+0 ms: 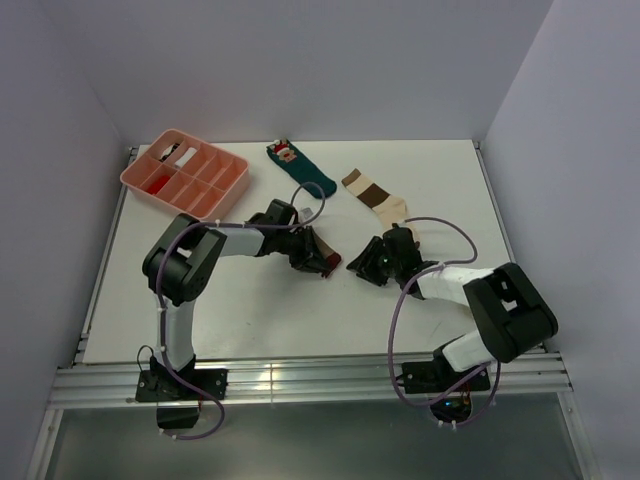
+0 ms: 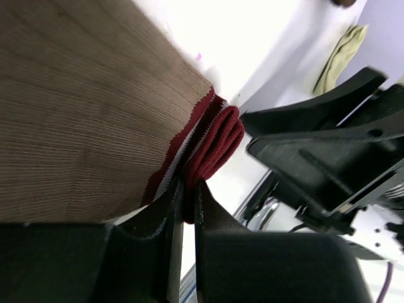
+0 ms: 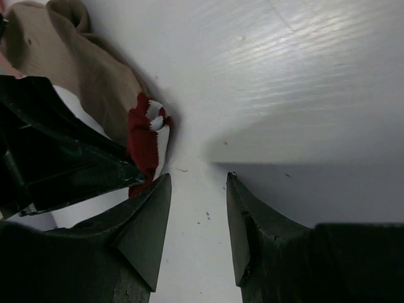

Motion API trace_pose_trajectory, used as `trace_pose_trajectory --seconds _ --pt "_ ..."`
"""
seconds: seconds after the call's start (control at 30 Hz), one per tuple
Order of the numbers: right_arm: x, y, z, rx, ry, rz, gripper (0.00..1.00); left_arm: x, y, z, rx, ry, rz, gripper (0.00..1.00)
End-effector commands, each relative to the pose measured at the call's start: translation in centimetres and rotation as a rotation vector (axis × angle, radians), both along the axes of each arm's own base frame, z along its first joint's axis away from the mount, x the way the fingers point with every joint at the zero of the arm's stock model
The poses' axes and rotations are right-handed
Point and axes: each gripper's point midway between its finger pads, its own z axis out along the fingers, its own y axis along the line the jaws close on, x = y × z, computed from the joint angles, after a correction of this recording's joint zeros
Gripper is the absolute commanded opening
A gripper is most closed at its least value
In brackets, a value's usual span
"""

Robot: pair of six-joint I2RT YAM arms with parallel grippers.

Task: Roll the socks
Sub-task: Roll the sock at the center of the board.

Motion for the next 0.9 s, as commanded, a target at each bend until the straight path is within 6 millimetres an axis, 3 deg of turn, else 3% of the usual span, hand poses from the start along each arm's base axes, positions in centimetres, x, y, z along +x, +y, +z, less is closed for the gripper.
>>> trace_pose_trajectory --seconds 0.0,0.33,0.87 --pt "1.3 1.6 0.9 0.082 -0.059 -0.002 0.48 0.8 -0.2 0.4 -0.056 0.035 0.051 0.0" --pt "1.3 2.7 -2.2 0.107 -0.002 0.009 0.46 1.3 -0.4 0.4 -0.111 0.097 0.081 0.0" --pt "1.0 2.5 -5.5 0.09 0.08 -0.025 0.41 1.5 -0.2 0.5 -0.142 0.136 0.083 0.0"
